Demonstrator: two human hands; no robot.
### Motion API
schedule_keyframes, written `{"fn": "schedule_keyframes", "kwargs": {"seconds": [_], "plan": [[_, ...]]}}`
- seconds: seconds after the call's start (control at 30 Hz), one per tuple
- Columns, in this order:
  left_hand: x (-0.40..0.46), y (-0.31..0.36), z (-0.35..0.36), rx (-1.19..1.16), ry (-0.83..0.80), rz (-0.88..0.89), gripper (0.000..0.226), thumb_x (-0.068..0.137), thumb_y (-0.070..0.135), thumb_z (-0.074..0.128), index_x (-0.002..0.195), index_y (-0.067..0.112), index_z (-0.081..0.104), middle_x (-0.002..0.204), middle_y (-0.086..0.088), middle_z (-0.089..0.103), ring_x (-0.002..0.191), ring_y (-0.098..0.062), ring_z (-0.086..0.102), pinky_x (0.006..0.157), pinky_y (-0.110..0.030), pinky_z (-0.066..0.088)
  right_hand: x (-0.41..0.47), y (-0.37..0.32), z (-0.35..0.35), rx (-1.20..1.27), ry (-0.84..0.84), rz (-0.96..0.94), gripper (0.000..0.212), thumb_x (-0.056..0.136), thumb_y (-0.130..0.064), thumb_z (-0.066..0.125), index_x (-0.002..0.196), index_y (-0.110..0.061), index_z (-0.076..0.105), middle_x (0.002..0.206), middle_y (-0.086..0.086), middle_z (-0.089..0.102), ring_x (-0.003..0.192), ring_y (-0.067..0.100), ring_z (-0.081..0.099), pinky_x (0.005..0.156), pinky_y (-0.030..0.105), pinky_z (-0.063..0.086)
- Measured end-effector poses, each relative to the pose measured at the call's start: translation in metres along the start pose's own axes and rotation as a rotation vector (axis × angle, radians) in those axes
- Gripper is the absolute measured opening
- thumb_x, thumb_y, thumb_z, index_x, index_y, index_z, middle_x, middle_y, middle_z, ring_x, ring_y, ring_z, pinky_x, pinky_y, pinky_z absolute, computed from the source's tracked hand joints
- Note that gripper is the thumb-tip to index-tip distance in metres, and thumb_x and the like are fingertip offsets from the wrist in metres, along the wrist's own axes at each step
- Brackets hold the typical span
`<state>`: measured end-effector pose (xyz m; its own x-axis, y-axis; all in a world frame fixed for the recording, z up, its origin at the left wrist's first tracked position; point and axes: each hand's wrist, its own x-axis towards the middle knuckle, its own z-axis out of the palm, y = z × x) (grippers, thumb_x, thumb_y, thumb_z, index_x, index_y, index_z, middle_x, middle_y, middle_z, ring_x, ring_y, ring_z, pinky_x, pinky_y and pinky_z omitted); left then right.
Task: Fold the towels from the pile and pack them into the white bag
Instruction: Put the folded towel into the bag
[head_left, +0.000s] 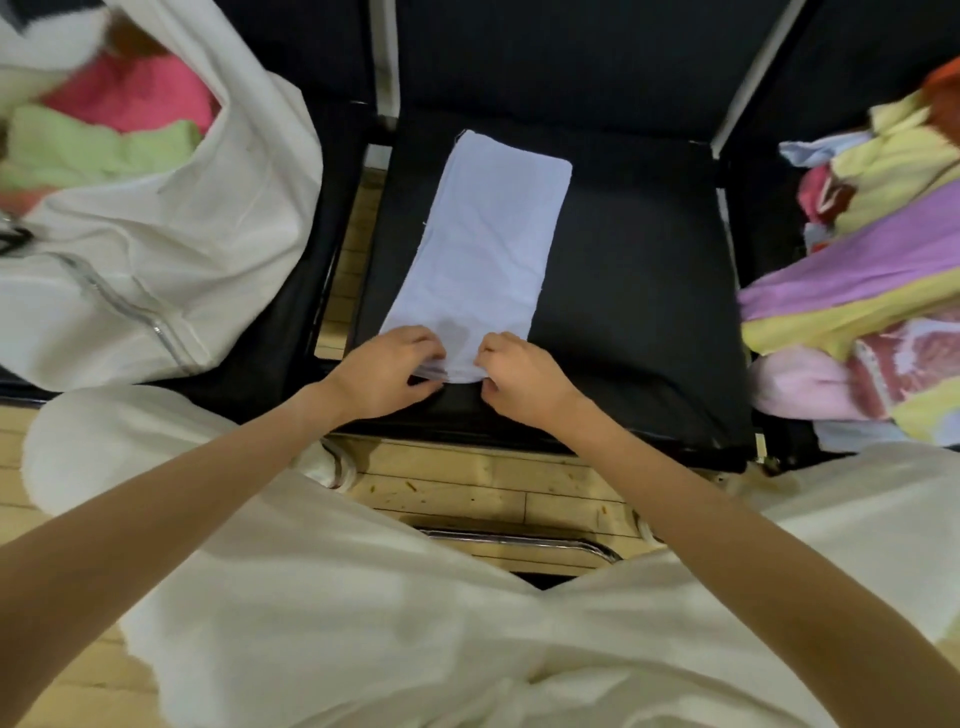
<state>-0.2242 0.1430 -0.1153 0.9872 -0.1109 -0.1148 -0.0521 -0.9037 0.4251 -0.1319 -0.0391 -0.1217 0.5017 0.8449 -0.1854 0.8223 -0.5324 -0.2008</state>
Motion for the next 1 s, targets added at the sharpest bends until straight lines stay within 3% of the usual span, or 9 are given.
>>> {"fn": "schedule_keyframes", "kwargs": {"seconds": [0.1, 0.23, 0.4, 0.47, 0.53, 0.67, 0.77, 0.9, 1.0], "plan": [[0.006, 0.003, 0.000, 0.059, 0.017, 0.013, 0.028, 0.083, 0.016, 0.069, 0.109, 0.008, 0.066, 0.107, -0.007, 0.063, 0.097, -0.026, 0.059, 0.081, -0.039, 0.051, -0.002, 0.010, -0.003, 0.108, 0.012, 0.079, 0.011, 0.080, -0.007, 0.052, 0.081, 0.001, 0.060, 0.092, 0.011, 0.054, 0.086, 0.026, 0.053, 0.061, 0.033, 0.042], [0.016, 0.017, -0.008, 0.058, -0.070, -0.066, 0.014, 0.080, 0.012, 0.063, 0.094, 0.013, 0.064, 0.095, -0.001, 0.061, 0.088, -0.021, 0.058, 0.074, -0.037, 0.049, -0.010, 0.029, -0.012, 0.357, 0.009, 0.198, 0.024, 0.077, -0.021, 0.061, 0.073, 0.003, 0.062, 0.082, 0.014, 0.060, 0.069, 0.029, 0.058, 0.059, 0.042, 0.047], [0.019, 0.038, -0.019, -0.263, -0.155, -0.086, 0.011, 0.077, 0.015, 0.068, 0.072, 0.020, 0.059, 0.073, 0.009, 0.061, 0.069, -0.009, 0.060, 0.066, -0.026, 0.050, -0.039, 0.039, -0.018, 0.581, 0.131, 0.263, 0.018, 0.078, -0.019, 0.060, 0.069, -0.004, 0.056, 0.072, 0.006, 0.056, 0.060, 0.018, 0.050, 0.054, 0.035, 0.042], [0.021, 0.042, -0.025, -0.399, -0.135, -0.126, 0.014, 0.079, 0.009, 0.067, 0.071, 0.017, 0.059, 0.066, 0.007, 0.059, 0.059, -0.003, 0.054, 0.059, -0.018, 0.043, -0.046, 0.045, -0.021, 0.814, 0.165, 0.293, 0.026, 0.081, -0.009, 0.056, 0.060, -0.006, 0.043, 0.058, 0.004, 0.040, 0.053, 0.013, 0.036, 0.051, 0.030, 0.030], [0.027, 0.039, -0.032, -0.531, -0.082, -0.204, 0.017, 0.082, 0.007, 0.068, 0.069, 0.015, 0.059, 0.064, 0.003, 0.057, 0.059, -0.004, 0.051, 0.059, -0.016, 0.039, -0.046, 0.051, -0.025, 1.007, 0.214, 0.324, 0.037, 0.086, -0.005, 0.052, 0.058, -0.013, 0.030, 0.058, 0.001, 0.023, 0.054, 0.009, 0.023, 0.052, 0.025, 0.019], [0.045, 0.031, -0.037, -0.796, 0.111, -0.479, 0.017, 0.085, 0.021, 0.070, 0.079, 0.006, 0.064, 0.072, 0.000, 0.059, 0.062, -0.002, 0.056, 0.057, -0.014, 0.045, -0.026, 0.064, -0.024, 1.164, 0.336, 0.490, 0.048, 0.096, -0.015, 0.049, 0.057, -0.018, 0.022, 0.056, -0.002, 0.019, 0.048, 0.005, 0.019, 0.050, 0.023, 0.017], [0.062, 0.031, -0.028, -0.953, 0.265, -0.673, 0.027, 0.084, 0.025, 0.073, 0.096, 0.003, 0.064, 0.087, -0.003, 0.064, 0.080, -0.011, 0.062, 0.069, -0.025, 0.052, -0.010, 0.070, -0.018, 1.142, 0.428, 0.546, 0.052, 0.099, -0.022, 0.048, 0.054, -0.017, 0.024, 0.051, -0.004, 0.023, 0.040, 0.004, 0.025, 0.045, 0.016, 0.020], [0.082, 0.031, -0.011, -0.974, 0.386, -0.843, 0.039, 0.080, 0.023, 0.076, 0.110, 0.004, 0.059, 0.100, -0.004, 0.062, 0.093, -0.017, 0.059, 0.074, -0.026, 0.050, 0.007, 0.077, -0.008, 1.136, 0.463, 0.671, 0.050, 0.098, -0.027, 0.050, 0.056, -0.016, 0.025, 0.052, -0.004, 0.026, 0.045, 0.006, 0.025, 0.044, 0.015, 0.023], [0.085, 0.027, 0.004, -0.838, 0.437, -0.839, 0.040, 0.082, 0.013, 0.072, 0.117, 0.005, 0.054, 0.109, -0.008, 0.059, 0.098, -0.017, 0.056, 0.082, -0.028, 0.048, 0.013, 0.083, -0.001, 1.064, 0.382, 0.718, 0.028, 0.095, -0.024, 0.054, 0.070, -0.013, 0.052, 0.065, 0.000, 0.049, 0.059, 0.008, 0.043, 0.060, 0.020, 0.038]]}}
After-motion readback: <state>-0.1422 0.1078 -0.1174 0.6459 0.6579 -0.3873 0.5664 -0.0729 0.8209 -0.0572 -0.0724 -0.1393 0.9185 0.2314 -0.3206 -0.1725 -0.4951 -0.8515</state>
